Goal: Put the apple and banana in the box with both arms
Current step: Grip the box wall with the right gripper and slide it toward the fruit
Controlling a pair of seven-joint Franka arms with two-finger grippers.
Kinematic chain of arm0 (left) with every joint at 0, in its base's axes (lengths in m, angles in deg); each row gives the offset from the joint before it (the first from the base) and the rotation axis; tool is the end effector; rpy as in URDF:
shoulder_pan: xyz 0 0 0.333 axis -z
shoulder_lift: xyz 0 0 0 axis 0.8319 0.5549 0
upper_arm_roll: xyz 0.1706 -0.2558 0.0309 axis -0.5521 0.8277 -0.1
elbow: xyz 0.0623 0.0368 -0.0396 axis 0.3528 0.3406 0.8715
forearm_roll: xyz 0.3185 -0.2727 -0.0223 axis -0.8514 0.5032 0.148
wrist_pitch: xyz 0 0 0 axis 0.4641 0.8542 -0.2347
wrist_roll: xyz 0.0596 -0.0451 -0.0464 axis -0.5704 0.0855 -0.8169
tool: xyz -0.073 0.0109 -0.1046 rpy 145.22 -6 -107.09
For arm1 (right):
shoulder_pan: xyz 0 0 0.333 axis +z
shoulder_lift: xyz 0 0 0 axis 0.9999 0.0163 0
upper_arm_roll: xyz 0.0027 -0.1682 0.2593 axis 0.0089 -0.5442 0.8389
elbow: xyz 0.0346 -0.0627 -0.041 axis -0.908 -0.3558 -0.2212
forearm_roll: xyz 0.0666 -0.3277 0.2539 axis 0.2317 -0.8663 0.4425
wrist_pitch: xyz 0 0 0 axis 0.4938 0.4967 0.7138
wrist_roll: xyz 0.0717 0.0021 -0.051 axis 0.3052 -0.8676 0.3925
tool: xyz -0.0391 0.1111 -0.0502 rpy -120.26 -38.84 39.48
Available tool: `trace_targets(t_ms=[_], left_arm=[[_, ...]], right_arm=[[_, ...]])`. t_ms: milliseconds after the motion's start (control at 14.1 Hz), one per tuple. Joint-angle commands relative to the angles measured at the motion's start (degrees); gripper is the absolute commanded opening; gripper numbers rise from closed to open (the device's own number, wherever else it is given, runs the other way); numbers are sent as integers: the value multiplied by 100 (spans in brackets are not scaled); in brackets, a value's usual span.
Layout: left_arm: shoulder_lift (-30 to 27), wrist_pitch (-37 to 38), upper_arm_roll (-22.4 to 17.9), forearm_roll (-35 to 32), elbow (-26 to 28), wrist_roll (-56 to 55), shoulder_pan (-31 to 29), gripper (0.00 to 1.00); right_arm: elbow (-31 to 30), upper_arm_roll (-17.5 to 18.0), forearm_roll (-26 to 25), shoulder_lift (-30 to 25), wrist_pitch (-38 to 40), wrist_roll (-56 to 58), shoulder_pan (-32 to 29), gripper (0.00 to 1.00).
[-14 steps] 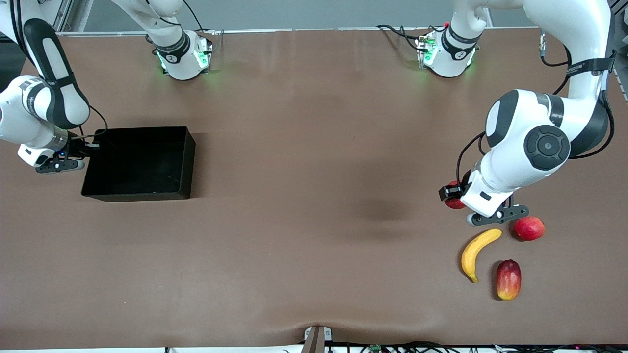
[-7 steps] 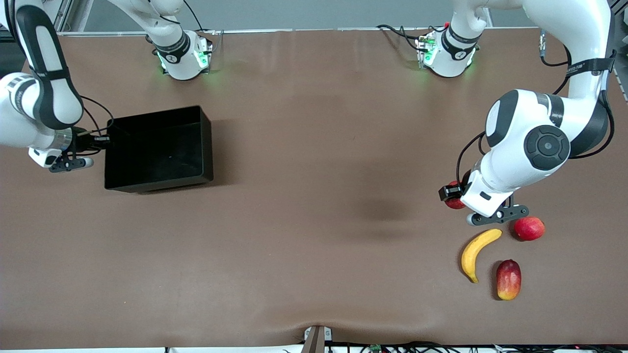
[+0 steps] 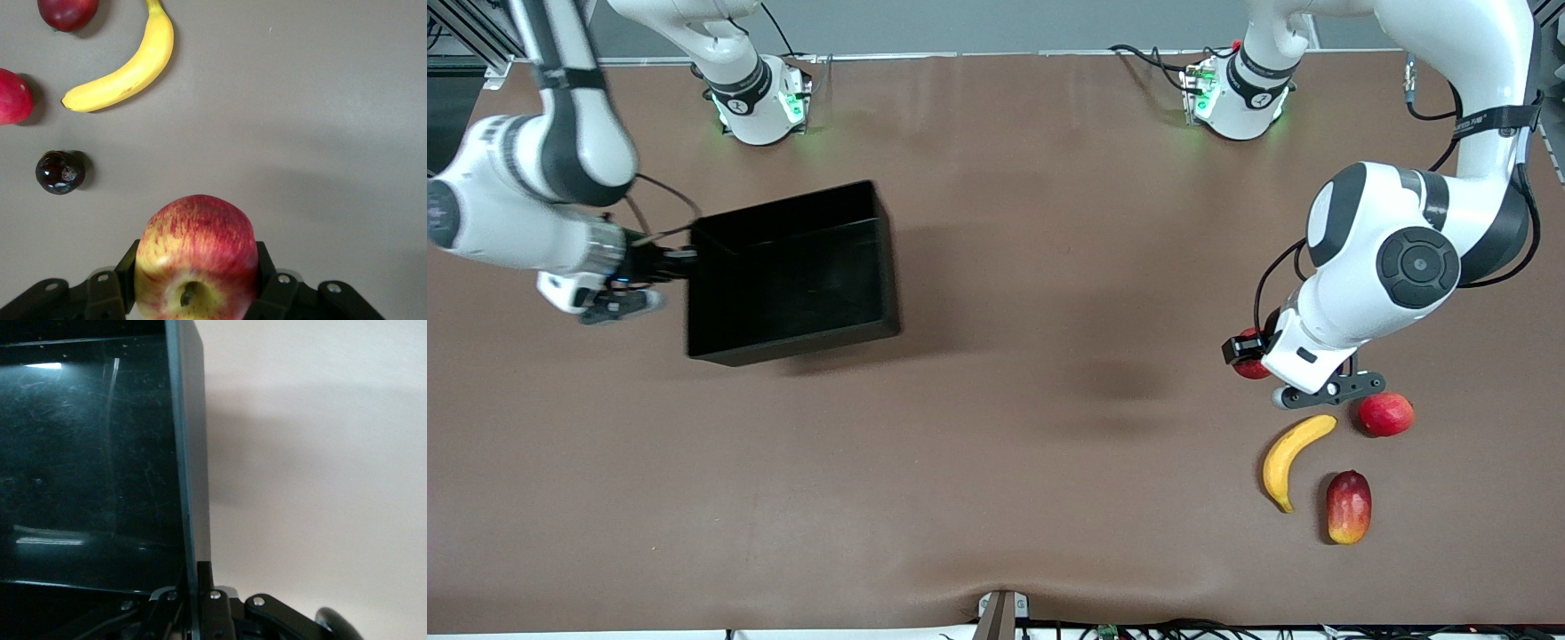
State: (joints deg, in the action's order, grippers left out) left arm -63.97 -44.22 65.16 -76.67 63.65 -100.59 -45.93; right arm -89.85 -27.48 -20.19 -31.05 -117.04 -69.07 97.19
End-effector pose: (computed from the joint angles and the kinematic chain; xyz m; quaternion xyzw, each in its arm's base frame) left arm 0.6565 -0.1622 0.3752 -0.9962 -0.0833 0.0262 0.0061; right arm 0.5375 0.0706 0.3364 -0.9817 -0.0767 0.0942 0.1465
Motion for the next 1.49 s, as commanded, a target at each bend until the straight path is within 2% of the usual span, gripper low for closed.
trace_targets(t_ms=[0, 142, 284, 426, 567, 780, 1064, 1135, 1277, 1348, 1418], left_arm=[[-43, 143, -6, 36, -218, 16, -35, 0], [1, 152, -6, 11, -228, 15, -26, 0], [19, 152, -6, 10, -237, 24, -35, 0], [2, 187, -6, 2, -237, 33, -26, 0], [-16, 249, -6, 2, -237, 33, -26, 0], [-25, 258, -6, 2, -237, 33, -26, 0], [-7, 258, 3, 72, -324, -11, 9, 0], [10, 249, 12, 72, -342, -37, 53, 0], [19, 258, 38, 81, -342, -98, 88, 0], [28, 249, 47, 72, -351, -194, 97, 0], [45, 249, 65, 72, -351, -291, 114, 0]], right_arm=[[818, -46, 265, 403, 129, -1323, 1038, 0], [1354, -46, 308, 921, 94, -1774, 1680, 0], [1856, -55, 353, 1326, 59, -3087, 2147, 0], [2208, -55, 344, 1686, 15, -3787, 2578, 0], [2350, -55, 344, 1994, -221, -3938, 2877, 0], [2350, -55, 344, 2442, -1160, -3965, 3255, 0], [2359, -55, 335, 2742, -1514, -4464, 3660, 0], [2359, -63, 326, 2795, -1532, -4535, 3696, 5], [2359, -46, 370, 2822, -1672, -4798, 3696, 52], [2351, -55, 370, 2822, -1673, -4852, 3696, 88], [2351, -55, 379, 2822, -1673, -4879, 3696, 100]])
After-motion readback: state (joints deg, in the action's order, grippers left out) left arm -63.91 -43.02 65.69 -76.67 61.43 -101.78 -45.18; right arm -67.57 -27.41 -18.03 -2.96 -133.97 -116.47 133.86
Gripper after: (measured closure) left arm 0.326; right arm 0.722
